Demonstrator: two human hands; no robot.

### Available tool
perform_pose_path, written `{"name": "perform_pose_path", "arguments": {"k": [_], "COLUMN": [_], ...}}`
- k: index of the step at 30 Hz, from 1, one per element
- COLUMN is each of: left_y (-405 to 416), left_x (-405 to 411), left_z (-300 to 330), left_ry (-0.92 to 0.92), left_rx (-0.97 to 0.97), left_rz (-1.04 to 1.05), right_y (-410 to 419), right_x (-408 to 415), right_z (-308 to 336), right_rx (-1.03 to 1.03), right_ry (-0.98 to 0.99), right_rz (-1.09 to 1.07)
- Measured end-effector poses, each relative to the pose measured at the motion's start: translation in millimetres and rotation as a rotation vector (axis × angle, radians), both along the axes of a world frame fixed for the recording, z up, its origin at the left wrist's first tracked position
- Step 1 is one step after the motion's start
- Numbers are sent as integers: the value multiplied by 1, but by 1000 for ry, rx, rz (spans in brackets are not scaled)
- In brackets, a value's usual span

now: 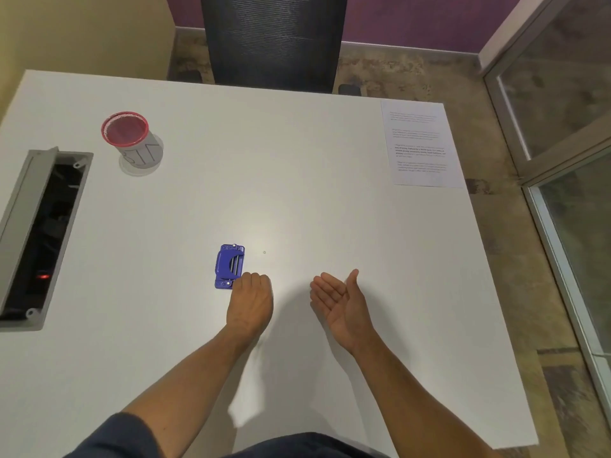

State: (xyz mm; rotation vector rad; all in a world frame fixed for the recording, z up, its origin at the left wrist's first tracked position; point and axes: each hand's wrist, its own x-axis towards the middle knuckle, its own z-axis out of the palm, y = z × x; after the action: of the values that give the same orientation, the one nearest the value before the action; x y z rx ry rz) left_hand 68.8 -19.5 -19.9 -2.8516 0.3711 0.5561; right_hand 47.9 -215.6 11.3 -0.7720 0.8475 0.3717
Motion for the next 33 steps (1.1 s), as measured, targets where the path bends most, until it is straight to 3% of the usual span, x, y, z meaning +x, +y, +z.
{"name": "perform_pose_path", "arguments": {"k": [3,7,15,23,30,33], "left_y": [-1,-9,-40,-36,-22,-15], "left_x": [0,-5,-9,4,15,20], "left_z": [1,13,53,40,39,37], "left_ry": [55,78,36,80,-41,-93], "left_rx": [-118,-654,-1075,-1114,-1143,-1059], "left_rz": [123,508,383,478,562,621], "right_y": [6,18,39,27,27,26], "right_x": [3,5,10,13,15,15], "right_z": [-3,-6,-4,-3,-8,-10], "right_rx": [33,62,97,93,202,209], "right_ry": [10,32,9,9,12,18], "right_rz": [-12,-30,23,9,-46,-49]}}
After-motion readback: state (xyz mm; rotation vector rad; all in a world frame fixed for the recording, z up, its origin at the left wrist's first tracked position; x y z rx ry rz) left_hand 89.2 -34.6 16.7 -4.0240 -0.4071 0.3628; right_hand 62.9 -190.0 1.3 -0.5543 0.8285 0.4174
